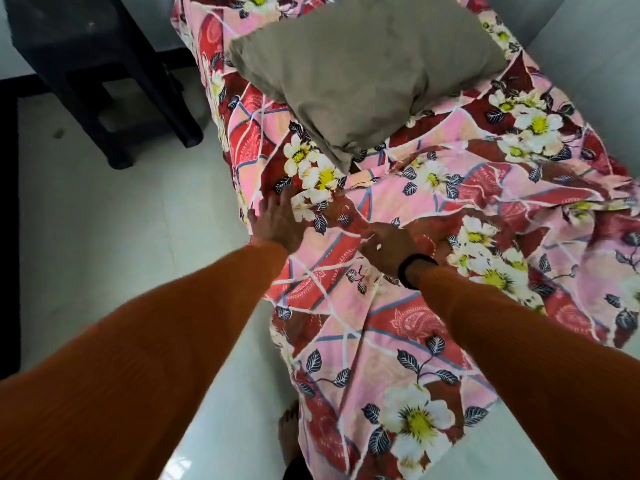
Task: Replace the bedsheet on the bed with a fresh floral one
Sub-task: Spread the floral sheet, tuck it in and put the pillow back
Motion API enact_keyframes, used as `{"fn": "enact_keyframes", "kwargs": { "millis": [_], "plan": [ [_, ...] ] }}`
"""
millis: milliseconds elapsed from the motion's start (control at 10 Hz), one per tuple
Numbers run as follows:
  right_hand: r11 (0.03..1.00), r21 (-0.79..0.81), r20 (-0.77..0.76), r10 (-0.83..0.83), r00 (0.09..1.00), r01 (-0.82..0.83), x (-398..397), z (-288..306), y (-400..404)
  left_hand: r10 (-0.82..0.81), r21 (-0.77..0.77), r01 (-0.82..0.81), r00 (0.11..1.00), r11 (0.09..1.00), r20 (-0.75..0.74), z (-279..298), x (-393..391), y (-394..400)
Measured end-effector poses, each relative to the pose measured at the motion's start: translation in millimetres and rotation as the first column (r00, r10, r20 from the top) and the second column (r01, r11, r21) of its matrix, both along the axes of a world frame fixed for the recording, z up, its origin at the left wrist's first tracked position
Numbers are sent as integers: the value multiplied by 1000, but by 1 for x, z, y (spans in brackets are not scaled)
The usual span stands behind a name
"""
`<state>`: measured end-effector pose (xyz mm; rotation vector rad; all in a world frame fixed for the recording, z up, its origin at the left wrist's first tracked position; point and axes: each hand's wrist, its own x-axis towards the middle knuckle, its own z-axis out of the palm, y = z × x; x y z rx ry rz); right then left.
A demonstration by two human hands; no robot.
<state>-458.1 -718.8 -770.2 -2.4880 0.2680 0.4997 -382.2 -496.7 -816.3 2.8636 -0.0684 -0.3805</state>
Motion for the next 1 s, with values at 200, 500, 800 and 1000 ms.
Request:
{"fn": "enact_keyframes", "kwargs": {
  "millis": [200,500,800,1000],
  "plan": [
    [898,244,-73,-360,930,367,37,7,1,-421,-315,339,873,887,-247,29,-31,-29],
    [872,-120,-69,-484,872,474,-3,-5,-100,-747,-754,122,310,645,-589,56,-346,-94],
    [401,56,169,-906,387,914,-192,43,-263,-646,-606,224,249,763,-721,77,-416,-75],
    [380,54,181,-913,365,923,-358,74,-320,-483,-514,101,529,852,-698,48,-458,-90]
  ]
}}
